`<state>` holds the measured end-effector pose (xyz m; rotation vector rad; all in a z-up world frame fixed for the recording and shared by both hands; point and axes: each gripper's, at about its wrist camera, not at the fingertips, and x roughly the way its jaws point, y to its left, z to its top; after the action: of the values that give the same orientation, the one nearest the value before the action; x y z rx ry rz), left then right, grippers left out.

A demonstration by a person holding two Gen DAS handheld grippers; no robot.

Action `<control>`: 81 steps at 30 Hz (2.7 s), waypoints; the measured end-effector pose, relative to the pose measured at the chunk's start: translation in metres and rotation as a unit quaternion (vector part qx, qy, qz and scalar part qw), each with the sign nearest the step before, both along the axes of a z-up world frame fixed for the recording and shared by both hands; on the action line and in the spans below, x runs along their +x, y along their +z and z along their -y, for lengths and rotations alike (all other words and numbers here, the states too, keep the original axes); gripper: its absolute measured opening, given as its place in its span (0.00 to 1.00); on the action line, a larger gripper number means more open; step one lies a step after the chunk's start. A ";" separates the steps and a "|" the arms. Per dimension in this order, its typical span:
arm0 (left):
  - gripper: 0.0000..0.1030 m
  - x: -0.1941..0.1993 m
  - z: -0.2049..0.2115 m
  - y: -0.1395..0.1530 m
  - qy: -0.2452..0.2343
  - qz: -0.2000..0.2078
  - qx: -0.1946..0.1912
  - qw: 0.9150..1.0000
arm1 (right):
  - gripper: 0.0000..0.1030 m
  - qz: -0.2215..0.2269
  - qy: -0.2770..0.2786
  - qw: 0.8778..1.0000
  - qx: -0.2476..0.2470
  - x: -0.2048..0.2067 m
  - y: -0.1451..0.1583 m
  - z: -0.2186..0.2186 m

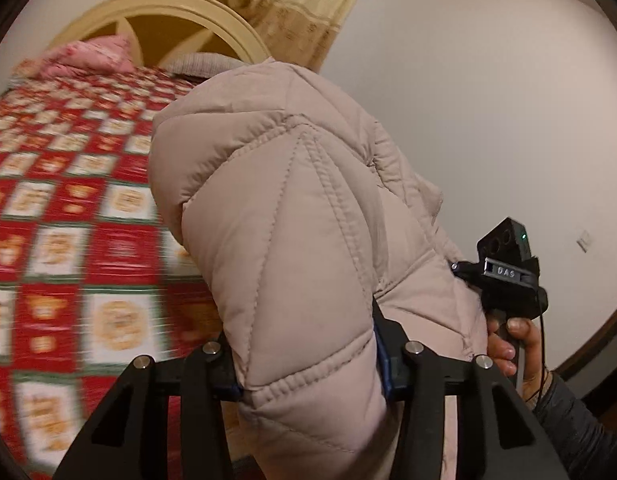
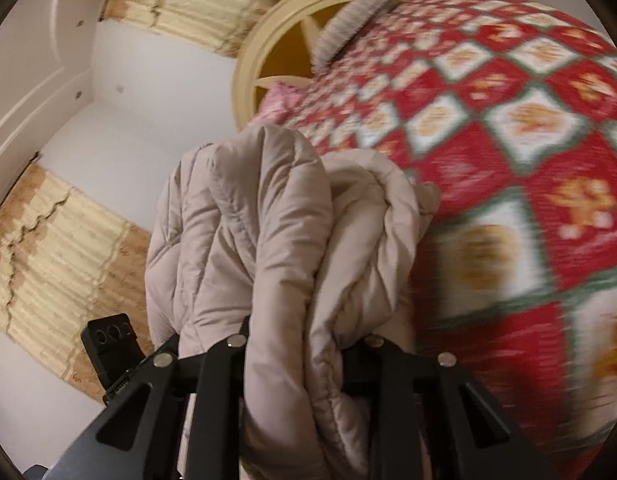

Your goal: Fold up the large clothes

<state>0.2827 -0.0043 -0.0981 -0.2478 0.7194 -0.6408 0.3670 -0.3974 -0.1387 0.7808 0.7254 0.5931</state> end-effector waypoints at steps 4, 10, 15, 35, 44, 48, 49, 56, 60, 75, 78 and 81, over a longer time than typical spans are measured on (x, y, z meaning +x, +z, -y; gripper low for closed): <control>0.47 -0.010 -0.034 0.009 0.041 0.017 0.027 0.999 | 0.25 0.013 0.044 0.999 0.001 0.016 0.016 -0.065; 0.47 -0.035 -0.092 0.011 0.101 0.030 0.050 0.993 | 0.25 0.015 0.099 0.995 0.006 0.036 0.020 -0.140; 0.47 -0.022 -0.115 0.002 0.129 0.028 0.060 0.989 | 0.25 0.014 0.129 0.991 0.000 0.042 0.019 -0.178; 0.47 -0.022 -0.181 -0.018 0.180 0.002 0.053 0.982 | 0.25 -0.009 0.178 0.983 -0.035 0.050 0.010 -0.259; 0.51 -0.029 -0.202 -0.034 0.198 -0.013 0.058 0.978 | 0.25 -0.022 0.190 0.979 -0.064 0.053 0.005 -0.291; 0.65 -0.030 -0.207 -0.048 0.219 -0.026 0.066 0.973 | 0.26 -0.041 0.192 0.977 -0.079 0.057 -0.005 -0.300; 0.68 -0.030 -0.210 -0.051 0.222 -0.029 0.064 0.972 | 0.26 -0.044 0.192 0.977 -0.081 0.058 -0.008 -0.301; 0.87 -0.030 -0.217 -0.065 0.247 -0.030 0.064 0.966 | 0.29 -0.052 0.190 0.976 -0.093 0.059 -0.020 -0.304; 0.94 -0.028 -0.216 -0.069 0.256 -0.023 0.083 0.963 | 0.33 -0.062 0.192 0.976 -0.081 0.061 -0.028 -0.302; 0.99 -0.026 -0.207 -0.070 0.278 -0.007 0.123 0.953 | 0.54 -0.018 0.152 0.971 -0.184 0.049 -0.020 -0.315; 0.99 -0.026 -0.201 -0.067 0.287 0.001 0.151 0.946 | 0.57 0.000 0.142 0.963 -0.227 0.045 -0.015 -0.321; 0.99 -0.026 -0.200 -0.064 0.292 0.004 0.166 0.942 | 0.61 0.010 0.130 0.956 -0.262 0.042 -0.010 -0.325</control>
<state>0.2562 0.1953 -0.1625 -0.1345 0.6902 0.0489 0.4090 -0.0726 -0.1491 0.1882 0.9244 0.6059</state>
